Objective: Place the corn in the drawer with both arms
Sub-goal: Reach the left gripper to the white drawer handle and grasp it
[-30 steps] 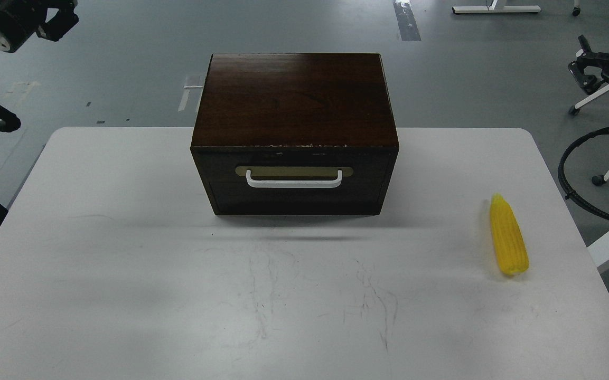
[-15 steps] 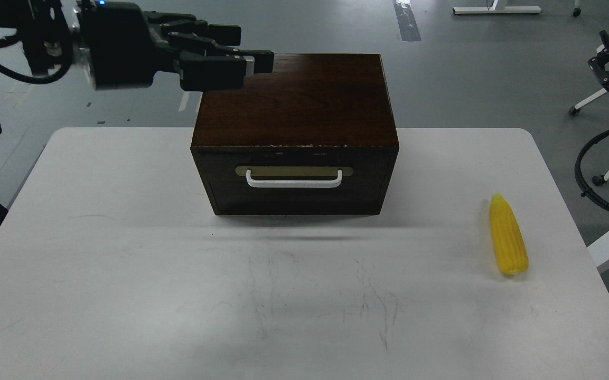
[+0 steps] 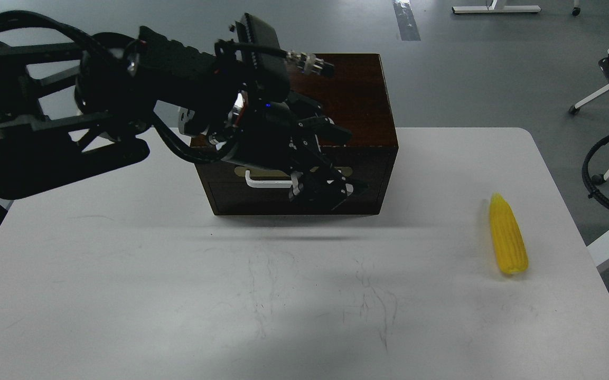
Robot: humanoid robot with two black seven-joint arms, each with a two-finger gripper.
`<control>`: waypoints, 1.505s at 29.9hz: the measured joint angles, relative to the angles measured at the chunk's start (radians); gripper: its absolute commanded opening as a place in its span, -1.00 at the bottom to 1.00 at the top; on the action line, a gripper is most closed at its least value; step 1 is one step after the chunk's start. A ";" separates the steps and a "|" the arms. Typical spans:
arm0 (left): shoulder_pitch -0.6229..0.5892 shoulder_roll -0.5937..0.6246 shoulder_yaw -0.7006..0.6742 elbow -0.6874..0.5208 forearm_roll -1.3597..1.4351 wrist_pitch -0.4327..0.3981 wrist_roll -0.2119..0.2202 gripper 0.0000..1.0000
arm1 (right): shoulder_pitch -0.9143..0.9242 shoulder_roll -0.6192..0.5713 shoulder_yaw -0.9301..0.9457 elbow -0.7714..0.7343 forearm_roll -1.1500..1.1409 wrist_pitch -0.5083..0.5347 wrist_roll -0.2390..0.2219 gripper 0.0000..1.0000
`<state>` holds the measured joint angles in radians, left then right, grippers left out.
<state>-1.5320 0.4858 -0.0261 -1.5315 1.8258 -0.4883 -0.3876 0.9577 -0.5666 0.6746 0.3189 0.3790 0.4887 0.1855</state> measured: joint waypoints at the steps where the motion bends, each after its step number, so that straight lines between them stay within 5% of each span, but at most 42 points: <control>1: -0.005 -0.020 0.019 0.019 0.013 0.000 -0.007 0.67 | -0.002 0.000 0.000 0.000 0.000 0.000 0.000 1.00; 22: 0.005 -0.135 0.223 0.260 0.070 0.000 -0.055 0.67 | -0.021 -0.007 0.001 -0.003 0.001 0.000 0.009 1.00; 45: -0.011 -0.100 0.275 0.272 0.108 0.000 -0.073 0.67 | -0.028 -0.016 0.000 -0.003 0.001 0.000 0.009 1.00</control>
<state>-1.5432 0.3855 0.2485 -1.2598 1.9339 -0.4888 -0.4604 0.9298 -0.5830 0.6749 0.3161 0.3795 0.4887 0.1949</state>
